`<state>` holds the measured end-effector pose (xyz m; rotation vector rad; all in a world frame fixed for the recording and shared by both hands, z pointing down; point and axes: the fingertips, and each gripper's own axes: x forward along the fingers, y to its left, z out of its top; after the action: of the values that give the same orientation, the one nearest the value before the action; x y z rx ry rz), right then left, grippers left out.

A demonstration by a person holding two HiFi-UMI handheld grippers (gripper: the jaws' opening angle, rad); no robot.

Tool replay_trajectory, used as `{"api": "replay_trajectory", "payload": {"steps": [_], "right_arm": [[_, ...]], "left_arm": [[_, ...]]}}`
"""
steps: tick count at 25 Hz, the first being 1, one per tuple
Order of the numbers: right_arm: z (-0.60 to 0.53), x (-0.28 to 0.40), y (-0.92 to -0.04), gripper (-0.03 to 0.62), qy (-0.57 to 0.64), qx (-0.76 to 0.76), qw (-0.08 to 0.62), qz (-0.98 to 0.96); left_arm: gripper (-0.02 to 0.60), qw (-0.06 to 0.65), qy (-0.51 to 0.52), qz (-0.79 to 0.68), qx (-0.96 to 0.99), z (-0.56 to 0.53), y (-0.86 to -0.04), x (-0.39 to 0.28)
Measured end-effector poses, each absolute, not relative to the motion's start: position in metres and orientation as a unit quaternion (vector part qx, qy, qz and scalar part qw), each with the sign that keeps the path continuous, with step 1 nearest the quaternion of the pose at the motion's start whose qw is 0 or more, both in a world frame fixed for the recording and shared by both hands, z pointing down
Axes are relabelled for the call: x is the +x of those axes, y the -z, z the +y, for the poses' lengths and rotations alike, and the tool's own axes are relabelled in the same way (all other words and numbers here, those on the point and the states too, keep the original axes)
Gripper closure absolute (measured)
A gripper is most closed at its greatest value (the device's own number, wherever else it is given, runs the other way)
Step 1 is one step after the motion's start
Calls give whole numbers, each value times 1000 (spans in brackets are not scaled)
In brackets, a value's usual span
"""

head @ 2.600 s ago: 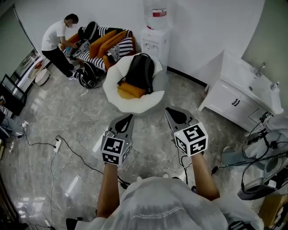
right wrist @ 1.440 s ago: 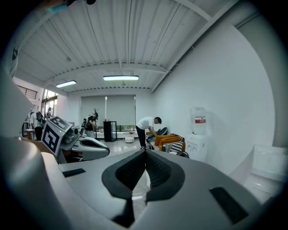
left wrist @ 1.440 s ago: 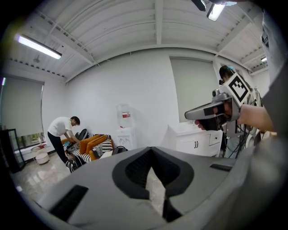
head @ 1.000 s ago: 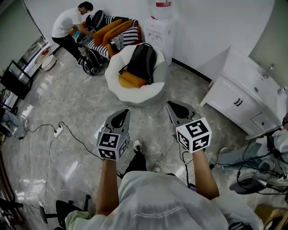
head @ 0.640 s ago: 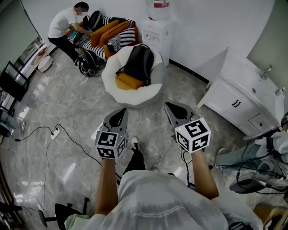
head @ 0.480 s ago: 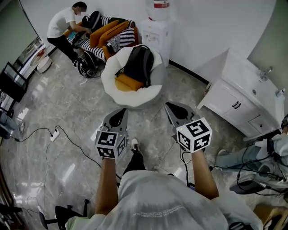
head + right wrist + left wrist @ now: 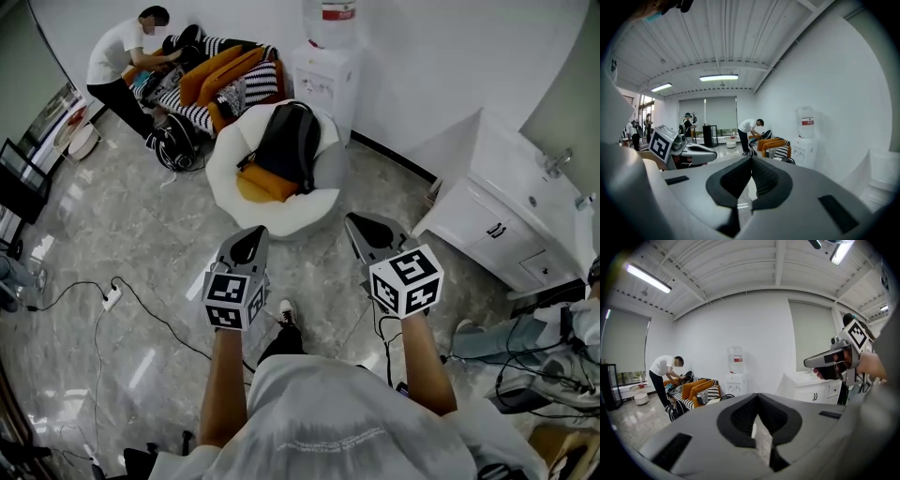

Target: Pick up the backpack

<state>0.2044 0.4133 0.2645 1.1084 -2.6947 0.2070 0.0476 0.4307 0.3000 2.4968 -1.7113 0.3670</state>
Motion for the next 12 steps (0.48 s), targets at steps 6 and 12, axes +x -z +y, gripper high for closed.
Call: {"api": "replay_trajectory", "payload": {"steps": [6,12], "right_arm": [[368,188,-269,592,-82,384,120,-912],[330,161,-266,592,-82,380,128,-912]], "left_arm": [[583,52,-120,-558,820,385,-299,30],[565,47,-108,-553,825,348,-290,5]]}}
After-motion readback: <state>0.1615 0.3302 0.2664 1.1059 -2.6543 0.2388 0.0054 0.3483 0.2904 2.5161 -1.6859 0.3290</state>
